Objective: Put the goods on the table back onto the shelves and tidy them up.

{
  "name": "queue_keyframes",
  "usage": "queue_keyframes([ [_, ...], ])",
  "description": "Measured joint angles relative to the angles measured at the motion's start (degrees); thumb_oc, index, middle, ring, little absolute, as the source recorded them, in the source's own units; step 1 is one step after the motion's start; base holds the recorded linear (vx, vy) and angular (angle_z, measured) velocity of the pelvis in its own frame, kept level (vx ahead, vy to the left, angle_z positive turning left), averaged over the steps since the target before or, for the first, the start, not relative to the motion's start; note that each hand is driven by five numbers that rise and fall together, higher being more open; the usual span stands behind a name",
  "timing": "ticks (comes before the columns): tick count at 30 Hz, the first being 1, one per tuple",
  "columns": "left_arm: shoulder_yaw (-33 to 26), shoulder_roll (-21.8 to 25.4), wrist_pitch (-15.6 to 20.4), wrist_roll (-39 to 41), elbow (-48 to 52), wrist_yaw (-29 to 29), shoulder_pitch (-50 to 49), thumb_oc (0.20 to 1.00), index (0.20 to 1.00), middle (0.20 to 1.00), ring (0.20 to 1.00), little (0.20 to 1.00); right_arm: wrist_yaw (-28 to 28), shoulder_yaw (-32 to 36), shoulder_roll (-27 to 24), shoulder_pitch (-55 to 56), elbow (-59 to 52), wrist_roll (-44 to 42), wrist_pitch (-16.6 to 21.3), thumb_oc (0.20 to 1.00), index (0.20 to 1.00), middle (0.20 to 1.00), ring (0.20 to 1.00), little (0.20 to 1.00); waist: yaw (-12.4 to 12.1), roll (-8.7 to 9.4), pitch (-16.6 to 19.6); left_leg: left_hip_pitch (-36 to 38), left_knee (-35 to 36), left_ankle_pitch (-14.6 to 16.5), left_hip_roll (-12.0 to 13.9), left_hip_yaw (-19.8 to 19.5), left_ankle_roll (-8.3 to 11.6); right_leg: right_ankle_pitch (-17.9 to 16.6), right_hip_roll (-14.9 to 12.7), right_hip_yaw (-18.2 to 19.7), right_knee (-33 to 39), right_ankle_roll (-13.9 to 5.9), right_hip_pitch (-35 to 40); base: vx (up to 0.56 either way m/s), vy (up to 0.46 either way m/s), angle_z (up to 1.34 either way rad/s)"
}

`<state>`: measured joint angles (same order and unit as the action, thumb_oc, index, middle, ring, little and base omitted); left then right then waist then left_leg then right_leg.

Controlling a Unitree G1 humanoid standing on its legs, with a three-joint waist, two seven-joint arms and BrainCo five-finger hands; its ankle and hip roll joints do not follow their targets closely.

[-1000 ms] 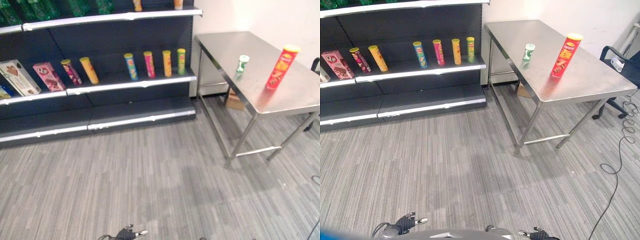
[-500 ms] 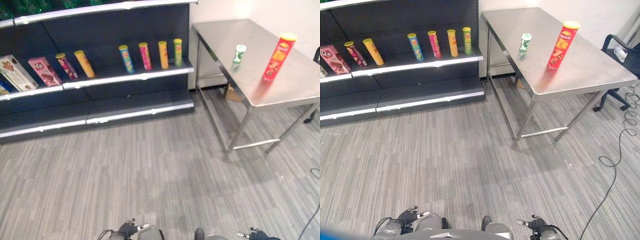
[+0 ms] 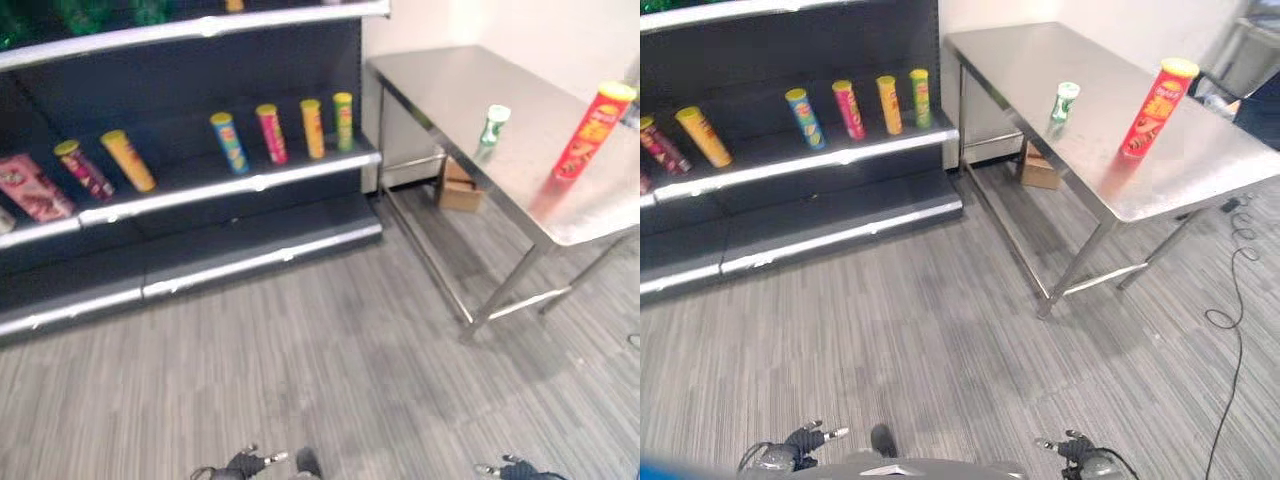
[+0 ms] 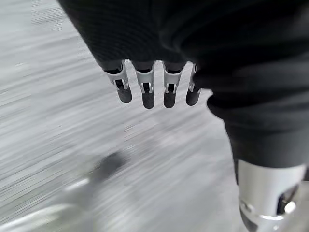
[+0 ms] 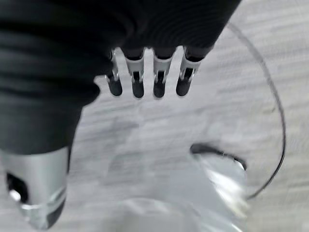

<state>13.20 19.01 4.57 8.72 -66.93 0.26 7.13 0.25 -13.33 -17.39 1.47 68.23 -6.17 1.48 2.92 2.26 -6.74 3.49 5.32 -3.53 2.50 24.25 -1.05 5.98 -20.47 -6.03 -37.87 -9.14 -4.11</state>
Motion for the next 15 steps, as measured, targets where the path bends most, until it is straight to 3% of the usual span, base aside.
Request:
queue_keyframes([
  [1,-0.8,0.4,0.2,0.0,-0.5,0.0,1.4,1.0,1.0,1.0,1.0,1.0,0.1,0.0,0.6,-1.0,0.2,0.0,0.1,1.0,1.0,1.0,1.0,1.0,-0.2,0.18,-0.3,2.0,-1.8,3.0,-1.5,0.8,-2.82,-5.4,1.5,0.6,-1.1,-0.22,-5.1,0.45,0.422,0.33],
  [2,-0.5,0.0,-0.3,0.1,-2.0,0.1,1.1,1.0,1.0,1.0,1.0,1.0,0.1,-0.2,1.1,-1.2,0.0,0.0,0.5,1.0,1.0,1.0,1.0,1.0,0.3,-0.24,-0.8,2.2,-6.7,5.9,-1.9,2.6,-3.3,-11.9,0.2,0.2,-3.4,1.27,-4.4,0.34,0.203,-0.13],
  [3,2.4,-0.8,-0.4,0.1,-0.5,0.0,0.1,1.0,1.0,1.0,1.0,1.0,0.3,0.9,0.5,-0.7,0.0,-0.1,0.9,1.0,1.0,1.0,1.0,1.0,0.5,-0.67,-2.1,4.4,-4.9,8.3,-2.9,5.2,-5.87,-18.9,-3.3,-1.4,-11.5,0.81,-8.4,0.3,0.054,-0.16],
  [4,2.8,-1.9,-0.3,0.1,0.0,-0.1,-0.4,1.0,1.0,1.0,1.0,1.0,0.3,1.5,-0.9,-1.8,0.2,0.0,1.2,1.0,1.0,1.0,1.0,1.0,0.3,-4.23,-2.0,7.0,0.5,7.5,-2.5,3.6,-2.77,-10.9,-3.4,-4.9,-14.4,-0.01,-12.6,0.21,-0.02,-0.25],
  [5,2.6,-1.7,-0.2,0.0,1.0,-0.1,-0.6,1.0,1.0,1.0,1.0,1.0,0.3,1.4,-0.7,-2.1,-0.1,0.3,0.4,1.0,1.0,1.0,1.0,1.0,1.4,-3.14,-2.1,7.0,0.2,8.5,-3.4,3.5,-1.77,-4.5,-1.2,-5.8,-1.2,0.37,-14.8,0.44,-0.079,0.07],
  [6,2.2,-1.8,-0.1,0.0,1.1,0.2,0.6,1.0,1.0,1.0,1.0,1.0,0.3,1.4,-0.6,-3.0,-0.6,0.7,0.4,1.0,1.0,1.0,1.0,1.0,2.6,-2.96,-3.8,7.3,0.2,9.5,-3.5,2.8,-1.63,-3.8,3.5,-9.2,17.8,0.21,-16.6,0.39,-0.096,0.28],
  [7,1.5,-1.8,-0.2,-0.2,0.7,0.4,0.5,1.0,1.0,1.0,1.0,1.0,0.3,1.4,-0.3,-2.9,-0.3,0.7,-0.1,1.0,1.0,1.0,1.0,1.0,3.5,-1.9,-4.5,8.0,0.1,10.2,-3.5,2.8,-0.56,-6.1,6.5,-9.0,29.4,-0.53,-17.2,0.41,-0.104,0.39],
  [8,0.9,-2.0,-0.2,-0.5,-0.3,0.6,0.5,1.0,1.0,1.0,1.0,1.0,0.3,1.5,-0.2,-2.9,-0.3,0.7,0.0,1.0,1.0,1.0,1.0,1.0,3.7,-0.9,-4.6,8.7,0.2,11.0,-3.4,2.2,0.43,-7.5,9.0,-9.0,38.9,-1.51,-17.4,0.26,-0.068,0.34],
  [9,1.0,-2.2,-0.2,-0.6,-0.8,0.6,0.5,1.0,1.0,1.0,1.0,1.0,0.4,1.7,-0.3,-2.5,0.3,0.7,-0.5,1.0,1.0,1.0,1.0,1.0,4.5,-0.3,-4.8,10.0,0.2,11.8,-3.1,1.8,1.34,-7.6,10.6,-9.2,42.9,-1.49,-17.5,0.35,-0.131,0.45],
  [11,1.0,-2.6,-0.1,-1.1,-0.9,0.6,-0.2,1.0,1.0,1.0,1.0,1.0,0.4,1.7,-0.3,-0.5,0.4,0.7,-0.8,1.0,1.0,1.0,1.0,1.0,5.1,0.88,-4.7,13.6,0.2,12.9,-2.8,1.6,2.73,-7.7,10.7,-10.0,39.0,-0.75,-17.0,0.34,-0.162,0.56],
  [12,1.0,-3.0,-0.1,-1.1,-0.9,0.6,-0.6,1.0,1.0,1.0,1.0,1.0,0.4,1.8,-0.7,0.7,0.4,0.7,-0.8,1.0,1.0,1.0,1.0,1.0,4.9,0.8,-4.4,16.0,0.2,14.8,-1.6,1.7,4.76,-8.6,10.9,-13.1,35.8,1.17,-15.6,0.26,-0.149,0.33],
  [13,1.0,-3.7,-0.1,-1.1,-0.9,0.5,-0.8,1.0,1.0,1.0,1.0,1.0,0.4,2.0,-1.5,1.1,0.7,0.7,-0.8,1.0,1.0,1.0,1.0,1.0,4.6,-1.3,-4.4,17.5,0.1,15.7,0.0,2.0,6.03,-10.1,11.4,-16.5,32.7,2.69,-15.7,0.29,-0.194,0.04],
  [15,1.1,-3.8,-0.1,-1.2,-1.1,0.6,-0.5,1.0,1.0,1.0,1.0,1.0,0.4,2.7,-2.2,-0.5,0.8,0.7,-0.7,1.0,1.0,1.0,1.0,1.0,4.9,-2.87,-4.2,16.8,-4.8,14.4,3.2,0.9,8.04,-13.8,12.8,-16.9,31.5,7.25,-14.5,0.28,-0.204,0.13],
])
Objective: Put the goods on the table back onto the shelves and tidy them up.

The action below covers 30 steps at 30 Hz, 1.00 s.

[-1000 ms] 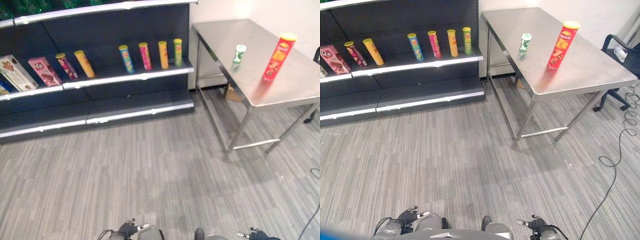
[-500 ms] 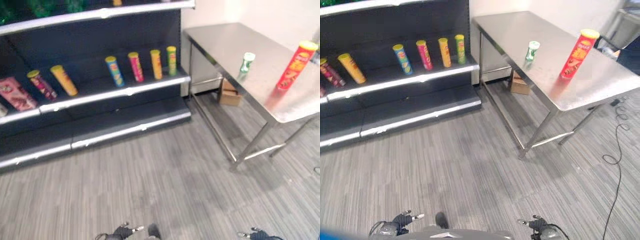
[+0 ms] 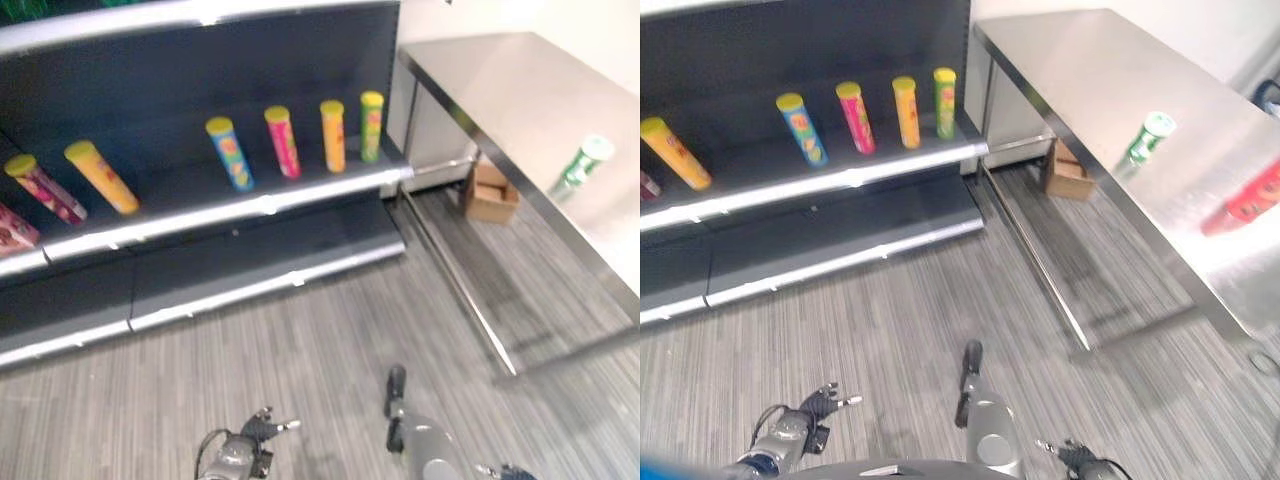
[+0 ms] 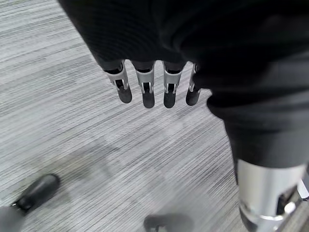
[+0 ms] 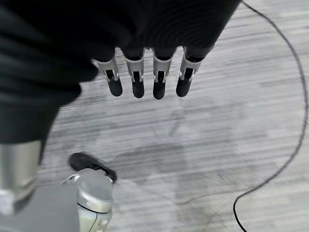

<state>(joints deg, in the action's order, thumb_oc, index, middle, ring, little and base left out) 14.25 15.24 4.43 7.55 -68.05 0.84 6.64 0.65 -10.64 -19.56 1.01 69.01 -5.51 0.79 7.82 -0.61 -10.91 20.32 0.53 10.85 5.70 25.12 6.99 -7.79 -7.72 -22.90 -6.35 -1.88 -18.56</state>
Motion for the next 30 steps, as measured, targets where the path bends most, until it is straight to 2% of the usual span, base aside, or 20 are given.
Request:
queue_keyframes([
  [1,0.0,-0.4,0.0,0.0,-0.3,0.0,0.6,1.0,1.0,1.0,1.0,1.0,0.0,0.7,-0.4,0.0,-0.1,0.0,0.1,1.0,1.0,1.0,1.0,1.0,0.0,-0.1,0.1,-1.1,-3.6,-0.5,1.0,-0.5,-0.17,-1.2,0.5,0.5,0.8,2.88,1.5,0.24,-0.209,0.29],
  [3,0.0,-1.4,0.1,0.0,-0.2,0.0,1.2,1.0,1.0,1.0,1.0,1.0,0.1,0.7,-1.8,-0.8,-0.4,-0.1,0.3,1.0,1.0,1.0,1.0,1.0,-0.2,-0.84,0.3,-2.2,-7.0,-1.0,2.4,-1.2,-0.1,0.0,1.7,0.6,1.4,5.26,3.7,0.16,-0.155,0.07],
  [6,0.1,-1.7,0.4,0.0,0.2,0.0,2.7,1.0,1.0,1.0,1.0,1.0,0.3,1.2,-3.3,-1.6,-0.8,-0.2,1.2,1.0,1.0,1.0,1.0,1.0,0.2,-0.91,0.3,-7.2,-10.8,-3.0,3.3,-2.0,1.77,1.2,3.9,0.0,5.6,5.43,8.8,0.21,-0.254,0.03],
  [7,0.0,-1.6,0.4,0.0,0.1,0.0,2.8,1.0,1.0,1.0,1.0,1.0,0.3,1.2,-3.2,-1.6,-0.6,-0.2,1.2,1.0,1.0,1.0,1.0,1.0,0.6,-1.11,0.3,-7.7,-13.7,-3.7,5.1,-2.1,2.7,1.8,4.8,-0.7,6.4,4.1,10.3,0.27,-0.355,0.04],
  [8,0.0,-1.4,0.4,0.0,-0.2,0.0,2.1,1.0,1.0,1.0,1.0,1.0,0.2,1.9,-3.0,-2.1,-0.5,-0.4,1.1,1.0,1.0,1.0,1.0,1.0,0.4,-1.8,0.3,-10.2,-20.0,-4.0,7.9,-4.1,3.3,5.5,5.8,-0.8,0.5,5.14,9.2,0.19,-0.257,-0.13],
  [9,0.1,-0.7,0.4,0.1,-0.2,0.0,0.4,1.0,1.0,1.0,1.0,1.0,0.2,2.9,-3.0,-0.3,-0.1,-1.2,0.9,1.0,1.0,1.0,1.0,1.0,-0.3,0.49,1.0,-15.1,-35.7,-7.4,9.7,-5.8,5.43,16.0,4.1,0.6,-12.6,6.76,7.1,0.17,-0.266,-0.42],
  [10,0.1,-1.4,-0.2,0.1,-0.5,0.1,-1.9,1.0,1.0,1.0,1.0,1.0,0.6,2.4,-3.6,-0.3,0.9,-1.3,0.9,1.0,1.0,1.0,1.0,1.0,-0.3,0.66,1.3,-18.9,-44.1,-12.3,12.2,-8.4,5.54,16.0,5.9,1.3,-9.6,6.53,10.1,0.17,-0.211,-0.55],
  [11,-1.8,-1.6,-0.5,0.1,0.5,0.0,-2.4,1.0,1.0,1.0,1.0,1.0,1.1,1.9,-3.4,-0.5,-0.6,-1.3,1.2,1.0,1.0,1.0,1.0,1.0,0.5,2.5,1.6,-25.6,-47.2,-16.0,10.5,-11.3,7.52,15.5,5.9,2.4,-3.6,5.83,13.2,0.29,-0.218,-0.29],
  [12,-1.6,-1.6,-0.1,0.1,1.4,0.1,-2.1,1.0,1.0,1.0,1.0,1.0,1.3,2.5,-3.1,0.4,0.0,-1.3,1.1,1.0,1.0,1.0,1.0,1.0,0.7,3.69,1.3,-29.8,-49.1,-18.6,10.1,-11.3,7.62,14.2,6.0,1.9,-1.3,5.63,15.0,0.28,-0.028,-0.12],
  [13,-0.8,-1.2,0.0,0.2,1.8,0.1,-1.8,1.0,1.0,1.0,1.0,1.0,1.6,2.3,-2.6,0.2,1.8,-1.3,0.9,1.0,1.0,1.0,1.0,1.0,0.5,4.54,0.9,-29.7,-47.3,-17.5,10.8,-8.9,7.09,12.5,6.7,3.1,0.7,5.57,17.0,0.27,0.045,-0.3],
  [14,0.1,-0.8,0.0,0.1,1.8,0.0,-2.2,1.0,1.0,1.0,1.0,1.0,1.6,1.6,-1.8,-0.2,3.0,-1.3,0.6,1.0,1.0,1.0,1.0,1.0,0.0,5.45,1.0,-28.1,-41.4,-16.2,10.6,-5.7,6.03,11.9,7.1,4.5,2.9,1.55,18.9,0.19,0.114,-0.73],
  [15,1.4,-1.7,0.0,0.1,2.0,-0.1,-2.0,1.0,1.0,1.0,1.0,1.0,1.3,0.9,-2.3,-0.7,3.0,-1.3,0.9,1.0,1.0,1.0,1.0,1.0,-0.4,1.28,-0.4,-28.7,-33.2,-15.8,12.5,-6.3,6.3,16.9,7.6,5.2,-2.9,-8.61,17.7,0.09,0.102,-0.75],
  [16,1.1,-2.8,0.2,0.1,1.9,0.0,-1.8,1.0,1.0,1.0,1.0,1.0,1.3,0.8,-3.3,-0.3,2.7,-1.3,1.0,1.0,1.0,1.0,1.0,1.0,0.3,0.76,-0.1,-29.0,-28.5,-15.7,14.3,-7.1,6.39,17.8,6.4,6.1,-6.8,2.68,15.6,0.05,0.15,-0.74],
  [17,1.3,-3.1,0.2,0.1,1.2,0.0,-1.2,1.0,1.0,1.0,1.0,1.0,1.5,0.4,-3.8,-0.3,2.6,-1.2,0.7,1.0,1.0,1.0,1.0,1.0,-0.1,0.19,-0.2,-28.5,-20.6,-16.2,14.0,-8.0,5.65,16.6,4.9,7.3,-5.6,5.17,16.5,0.06,0.133,-0.5],
  [20,1.7,-3.1,0.4,0.1,0.3,-0.2,-1.1,1.0,1.0,1.0,1.0,1.0,1.3,-0.2,-3.8,1.5,2.9,-1.2,0.8,1.0,1.0,1.0,1.0,1.0,-0.2,0.27,0.9,-27.6,-6.2,-17.3,9.1,-10.6,4.57,14.8,5.2,8.7,-0.2,4.83,19.6,0.1,0.101,-0.43],
  [21,1.6,-2.4,0.4,0.1,0.2,0.1,-1.3,1.0,1.0,1.0,1.0,1.0,1.3,-0.6,-3.6,2.0,3.9,-1.1,0.7,1.0,1.0,1.0,1.0,1.0,0.1,-0.24,0.9,-28.1,-2.4,-18.0,7.1,-11.5,3.56,13.8,7.0,10.3,3.1,4.57,22.3,0.21,0.156,-0.66],
  [26,1.8,-1.7,0.4,0.0,-0.2,0.0,-1.7,1.0,1.0,1.0,1.0,1.0,1.3,-1.0,-2.8,2.5,4.0,-0.4,0.7,1.0,1.0,1.0,1.0,1.0,0.0,0.13,1.0,-22.0,4.6,-19.6,3.0,-8.8,1.04,13.8,8.7,14.4,7.2,3.15,27.4,0.12,0.158,-0.55],
  [27,1.8,-1.7,0.4,0.0,-0.2,0.0,-1.8,1.0,1.0,1.0,1.0,1.0,1.3,-1.0,-3.0,2.5,4.0,0.0,0.7,1.0,1.0,1.0,1.0,1.0,0.1,-0.27,1.2,-21.7,3.7,-21.3,3.0,-8.1,-1.18,14.2,8.9,14.5,7.2,2.51,27.7,0.09,0.187,-0.28],
  [28,2.1,-1.6,0.4,0.0,-0.3,0.0,-1.5,1.0,1.0,1.0,1.0,1.0,1.3,-1.1,-2.8,3.0,4.0,0.2,0.7,1.0,1.0,1.0,1.0,1.0,0.6,-1.07,1.7,-21.0,4.0,-19.6,3.0,-7.5,-3.41,14.6,9.1,14.8,7.3,1.93,27.9,0.08,0.197,-0.16],
  [30,2.2,-0.5,0.4,0.0,-0.2,0.0,-0.1,1.0,1.0,1.0,1.0,1.0,1.1,-1.1,-0.4,2.3,4.9,1.1,0.6,1.0,1.0,1.0,1.0,1.0,0.9,0.68,1.7,-19.9,4.9,-17.9,0.9,-5.2,-5.0,14.8,6.9,15.9,6.8,-0.02,27.5,0.05,0.211,-0.29],
])
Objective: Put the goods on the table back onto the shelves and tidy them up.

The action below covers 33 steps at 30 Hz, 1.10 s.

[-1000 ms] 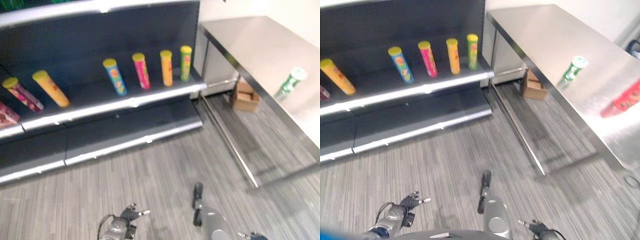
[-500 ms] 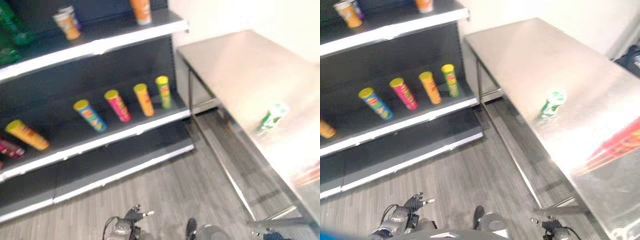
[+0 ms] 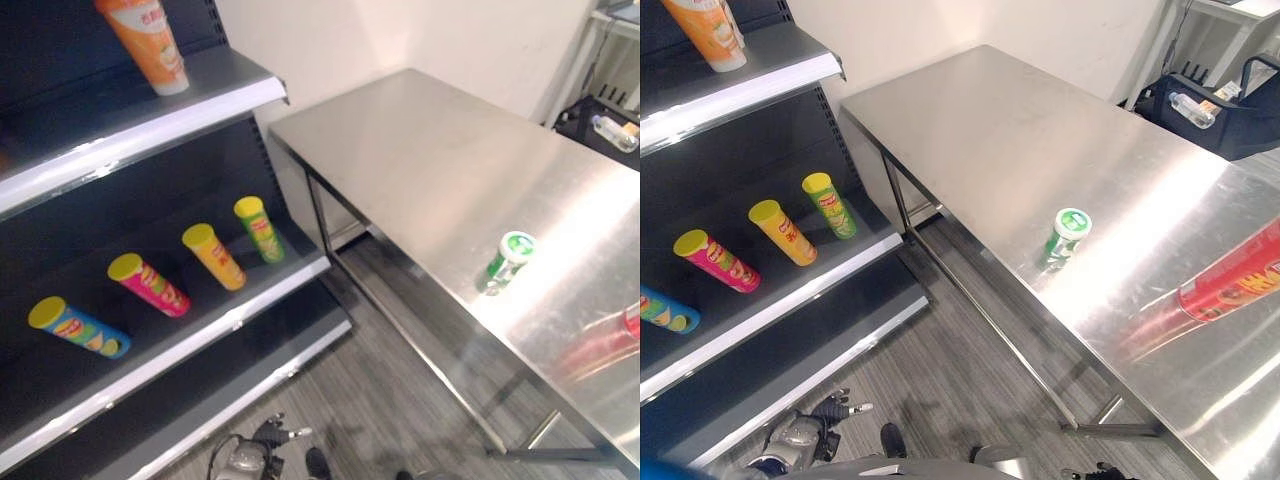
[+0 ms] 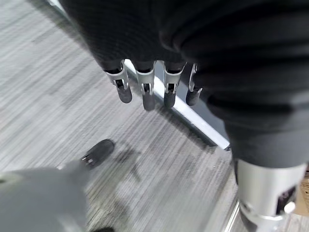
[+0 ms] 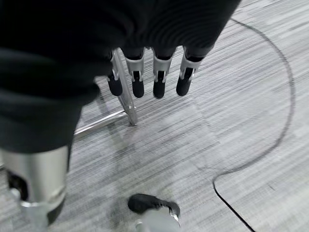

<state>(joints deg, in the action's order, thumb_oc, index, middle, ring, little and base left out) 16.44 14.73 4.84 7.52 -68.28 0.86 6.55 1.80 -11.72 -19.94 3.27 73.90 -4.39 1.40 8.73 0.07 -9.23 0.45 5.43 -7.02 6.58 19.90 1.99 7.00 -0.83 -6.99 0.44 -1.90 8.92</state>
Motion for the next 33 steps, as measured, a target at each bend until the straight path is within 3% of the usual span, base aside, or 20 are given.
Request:
queue_keyframes([
  [2,0.2,0.4,0.0,-0.4,0.1,0.0,1.0,1.0,1.0,1.0,1.0,1.0,-0.3,0.1,1.3,0.0,0.1,0.1,0.0,1.0,1.0,1.0,1.0,1.0,0.1,0.4,-0.1,1.0,0.0,1.1,-1.6,1.9,-1.55,0.5,-2.0,1.0,-2.3,-1.5,-1.2,0.03,0.244,-0.39],
  [7,0.1,2.1,0.0,-1.5,0.0,0.1,0.9,1.0,1.0,1.0,1.0,1.0,-1.5,2.9,1.9,-0.5,0.3,0.0,-0.3,1.0,1.0,1.0,1.0,1.0,0.6,-0.45,-1.3,2.5,0.3,4.4,-3.5,6.5,-2.49,2.1,-5.1,2.2,-6.7,-4.34,-4.5,0.01,0.156,-0.52],
  [11,-0.1,2.7,0.0,-1.5,-0.1,0.1,0.8,1.0,1.0,1.0,1.0,1.0,-1.4,7.3,1.6,0.3,1.4,-0.3,-1.0,1.0,1.0,1.0,1.0,1.0,1.8,-0.24,-1.6,2.5,0.3,5.2,-3.9,8.9,-1.89,1.8,-5.8,2.9,-5.6,-4.6,-5.5,0.02,0.099,-0.36],
  [12,-0.7,2.7,0.1,-1.4,0.1,-0.1,1.2,1.0,1.0,1.0,1.0,1.0,-1.9,11.7,1.0,2.5,2.6,-1.9,-0.6,1.0,1.0,1.0,1.0,1.0,2.6,0.71,-2.0,2.5,0.3,5.3,-4.0,9.8,-1.8,1.5,-5.7,3.7,-5.4,-4.54,-6.1,0.06,0.155,-0.26],
  [13,-1.2,2.9,0.1,-1.4,0.1,0.0,1.1,1.0,1.0,1.0,1.0,1.0,-1.8,14.5,0.1,2.8,3.6,-3.0,-0.6,1.0,1.0,1.0,1.0,1.0,2.5,-0.27,-1.7,2.4,0.3,5.3,-3.9,10.0,-1.78,1.5,-5.7,3.9,-5.6,-4.52,-6.3,0.05,0.121,-0.27],
  [15,-2.3,3.5,0.1,-1.0,0.2,-0.1,1.4,1.0,1.0,1.0,1.0,1.0,-1.7,18.9,-3.0,4.5,5.8,-5.1,-1.0,1.0,1.0,1.0,1.0,1.0,4.0,0.66,-2.0,1.8,0.3,5.8,-4.1,10.8,-1.72,1.3,-5.8,4.4,-5.8,-5.18,-7.4,0.03,0.076,-0.17],
  [16,-2.9,4.6,0.1,-0.9,0.5,0.0,1.8,1.0,1.0,1.0,1.0,1.0,-1.1,23.7,-6.5,5.4,8.2,-7.2,-1.2,1.0,1.0,1.0,1.0,1.0,4.8,0.26,-2.4,1.8,0.3,5.8,-4.0,10.9,-2.11,0.9,-5.8,4.2,-7.5,-5.45,-8.0,0.02,0.027,-0.21],
  [17,-3.4,5.5,0.1,-0.9,0.6,0.0,2.5,1.0,1.0,1.0,1.0,1.0,-1.0,25.0,-8.8,6.9,9.0,-8.2,-1.7,1.0,1.0,1.0,1.0,1.0,5.2,1.58,-3.0,1.9,0.3,5.9,-3.9,11.4,-2.19,0.9,-5.8,4.0,-8.4,-5.48,-8.8,0.03,-0.005,-0.32],
  [19,-3.4,8.2,0.1,-1.2,0.4,-0.2,3.9,1.0,1.0,1.0,1.0,1.0,-1.1,32.7,-13.6,8.1,11.8,-10.1,-2.1,1.0,1.0,1.0,1.0,1.0,5.6,3.25,-4.3,3.1,0.4,6.0,-2.7,12.7,-2.7,1.2,-5.8,2.1,-13.5,-6.92,-11.0,0.0,-0.078,-0.33],
  [21,-3.3,8.6,0.0,-1.4,-0.2,-0.2,5.0,1.0,1.0,1.0,1.0,1.0,-0.9,38.3,-18.2,10.2,12.4,-11.7,-2.6,1.0,1.0,1.0,1.0,1.0,5.7,3.4,-4.8,3.2,0.4,6.4,-2.3,12.7,-3.37,1.8,-7.9,-1.6,-14.3,-8.53,-12.1,0.0,-0.091,-0.09],
  [24,-3.4,8.0,0.0,-1.5,-0.2,0.1,6.5,1.0,1.0,1.0,1.0,1.0,1.6,46.7,-23.7,13.1,8.2,-16.4,-2.4,1.0,1.0,1.0,1.0,1.0,5.6,3.99,-4.3,1.5,0.3,6.3,-1.9,12.4,-3.26,-1.7,-13.1,-1.7,-6.0,-10.14,-14.6,0.06,-0.086,-0.08],
  [25,-4.0,7.6,0.0,-1.5,-0.2,0.2,6.0,1.0,1.0,1.0,1.0,1.0,3.2,50.6,-23.7,14.0,2.8,-18.6,-0.8,1.0,1.0,1.0,1.0,1.0,5.8,4.84,-3.9,1.5,0.3,5.8,-1.8,12.4,-2.75,-4.7,-14.6,-1.8,-0.1,-10.23,-13.8,0.09,-0.083,-0.06],
  [26,-4.2,7.4,0.0,-1.5,-0.2,0.3,5.4,1.0,1.0,1.0,1.0,1.0,3.8,51.7,-23.6,14.1,1.4,-19.6,-0.1,1.0,1.0,1.0,1.0,1.0,6.2,5.05,-3.7,1.9,0.4,5.7,-1.8,12.3,-2.39,-6.3,-15.0,-1.9,2.5,-10.44,-13.2,0.1,-0.087,0.04],
  [28,-4.4,7.2,0.0,-1.5,0.0,0.5,3.3,1.0,1.0,1.0,1.0,1.0,6.4,55.8,-24.5,13.8,-3.8,-22.7,0.4,1.0,1.0,1.0,1.0,1.0,6.7,6.93,-1.9,3.2,0.4,5.8,-2.0,12.0,0.13,-10.6,-15.0,-1.6,5.4,-10.34,-10.7,0.08,-0.086,0.19],
  [29,-4.5,5.5,0.0,-1.5,0.0,0.8,1.9,1.0,1.0,1.0,1.0,1.0,8.2,58.1,-26.6,15.1,-7.8,-23.7,1.7,1.0,1.0,1.0,1.0,1.0,7.0,4.82,0.0,3.1,0.4,5.7,-0.7,11.0,1.76,-13.6,-14.1,-2.2,5.3,-10.32,-10.4,0.05,-0.056,0.25],
  [33,-4.3,1.0,0.0,-1.6,1.4,0.9,0.3,1.0,1.0,1.0,1.0,1.0,11.0,59.0,-33.1,15.5,-13.4,-23.6,4.0,1.0,1.0,1.0,1.0,1.0,5.5,-0.88,2.5,2.8,0.3,4.6,2.2,10.2,2.9,-12.9,-10.3,-4.1,5.1,-8.17,-9.5,-0.02,-0.08,0.12],
])
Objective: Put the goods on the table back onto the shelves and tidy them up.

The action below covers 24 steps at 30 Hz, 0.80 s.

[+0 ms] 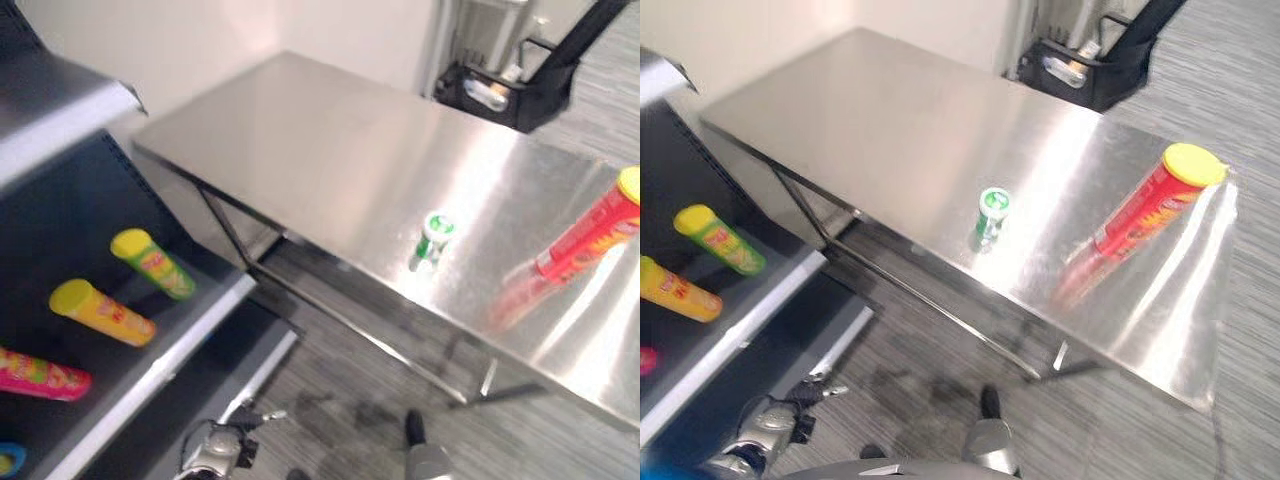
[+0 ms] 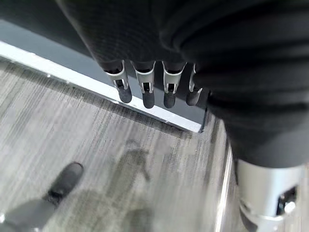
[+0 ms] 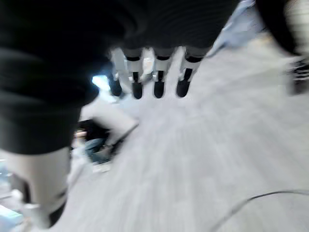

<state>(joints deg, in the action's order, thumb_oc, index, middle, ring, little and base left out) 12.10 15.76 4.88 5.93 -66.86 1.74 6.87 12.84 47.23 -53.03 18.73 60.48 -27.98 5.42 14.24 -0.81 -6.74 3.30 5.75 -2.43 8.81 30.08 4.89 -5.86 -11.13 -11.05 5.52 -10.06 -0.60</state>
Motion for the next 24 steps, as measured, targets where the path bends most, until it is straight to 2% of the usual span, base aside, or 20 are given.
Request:
queue_keyframes([
  [1,0.0,-0.3,0.0,0.0,0.9,0.0,-0.2,1.0,1.0,1.0,1.0,1.0,0.8,-0.1,-1.1,-1.2,-2.8,0.4,-0.2,1.0,1.0,1.0,1.0,1.0,-0.1,-0.56,0.3,0.0,-0.3,-0.3,0.2,0.0,0.26,0.1,0.2,-0.4,0.0,0.14,0.1,0.02,-0.078,0.21],
  [2,-0.1,-0.4,0.1,0.0,1.6,0.0,0.4,1.0,1.0,1.0,1.0,1.0,1.1,-1.3,-2.9,-2.0,-10.1,2.6,-0.1,1.0,1.0,1.0,1.0,1.0,0.0,-0.86,0.3,0.0,-0.3,-0.6,0.3,-0.7,0.33,0.3,0.2,-1.3,0.0,0.5,0.8,0.01,-0.057,0.26],
  [4,-0.6,-0.4,0.1,0.0,2.0,0.0,0.9,1.0,1.0,1.0,1.0,1.0,2.0,-2.5,-5.2,-4.3,-20.9,6.7,0.1,1.0,1.0,1.0,1.0,1.0,0.1,-0.66,0.3,0.2,-0.3,-0.4,0.1,-1.1,0.74,0.4,0.0,-1.8,0.0,0.46,1.3,0.01,-0.045,0.23],
  [6,-0.7,-0.3,0.1,-0.1,1.9,0.0,0.9,1.0,1.0,1.0,1.0,1.0,2.2,-4.5,-8.7,-6.5,-26.7,10.4,2.3,1.0,1.0,1.0,1.0,1.0,-0.6,0.61,0.1,0.6,0.0,-0.3,-0.3,-1.8,1.1,0.7,-0.6,-2.6,0.0,0.08,2.5,0.03,-0.072,0.23],
  [8,-0.8,0.3,0.0,-0.3,1.6,0.0,-0.7,1.0,1.0,1.0,1.0,1.0,2.1,-6.4,-11.3,-8.6,-32.2,12.4,2.7,1.0,1.0,1.0,1.0,1.0,-1.4,1.71,0.2,0.9,0.0,-0.2,-0.3,-2.4,1.16,1.3,-0.9,-2.9,0.0,-0.75,3.1,0.02,-0.049,0.16],
  [10,-0.8,0.6,-0.1,-0.5,0.6,-0.1,-2.2,1.0,1.0,1.0,1.0,1.0,2.0,-6.6,-12.1,-8.1,-33.9,13.4,4.8,1.0,1.0,1.0,1.0,1.0,-2.3,2.44,0.4,0.8,-0.1,-0.4,-0.7,-2.8,0.92,1.3,-1.1,-3.6,0.0,-0.78,3.1,0.03,-0.055,0.17],
  [11,-0.8,0.9,-0.1,-0.5,0.8,-0.3,-3.3,1.0,1.0,1.0,1.0,1.0,1.5,-6.6,-12.0,-8.8,-34.4,13.5,5.0,1.0,1.0,1.0,1.0,1.0,-3.5,3.01,0.2,0.2,-0.2,-0.6,-0.8,-3.4,0.72,1.3,-1.1,-4.0,0.0,-0.73,3.3,0.03,-0.056,0.27],
  [12,-0.6,0.9,-0.1,-0.5,0.7,-0.6,-4.5,1.0,1.0,1.0,1.0,1.0,1.0,-6.6,-12.0,-9.5,-33.6,13.4,4.8,1.0,1.0,1.0,1.0,1.0,-3.1,3.78,0.2,0.3,-0.3,-0.5,-1.0,-4.0,0.69,1.3,-1.3,-4.6,0.0,-0.76,3.7,0.02,-0.029,0.22],
  [14,-0.6,1.0,-0.2,-0.6,0.6,-1.1,-6.3,1.0,1.0,1.0,1.0,1.0,-0.6,-6.7,-12.1,-10.4,-32.6,13.1,5.1,1.0,1.0,1.0,1.0,1.0,-4.0,4.45,0.3,0.8,-0.4,-0.7,-1.4,-4.3,0.52,1.3,-1.7,-5.1,0.0,-0.71,4.3,0.02,-0.028,0.17],
  [20,-0.8,1.6,0.0,-0.6,0.8,-2.1,-7.1,1.0,1.0,1.0,1.0,1.0,-5.4,-7.4,-12.2,-11.0,-34.3,12.0,5.3,1.0,1.0,1.0,1.0,1.0,-5.2,3.98,0.3,0.9,-0.3,-0.7,-1.7,-5.4,0.52,1.3,-2.0,-6.3,0.0,-0.8,5.2,0.01,-0.012,0.09],
  [24,-0.7,1.6,0.0,-0.7,0.8,-2.8,-7.1,1.0,1.0,1.0,1.0,1.0,-10.6,-12.2,-12.5,-11.9,-34.4,10.3,5.1,1.0,1.0,1.0,1.0,1.0,-4.9,3.91,0.2,1.3,-0.3,-0.7,-1.7,-5.5,0.54,1.6,-2.0,-6.5,0.0,-1.17,6.0,0.0,-0.004,0.01],
])
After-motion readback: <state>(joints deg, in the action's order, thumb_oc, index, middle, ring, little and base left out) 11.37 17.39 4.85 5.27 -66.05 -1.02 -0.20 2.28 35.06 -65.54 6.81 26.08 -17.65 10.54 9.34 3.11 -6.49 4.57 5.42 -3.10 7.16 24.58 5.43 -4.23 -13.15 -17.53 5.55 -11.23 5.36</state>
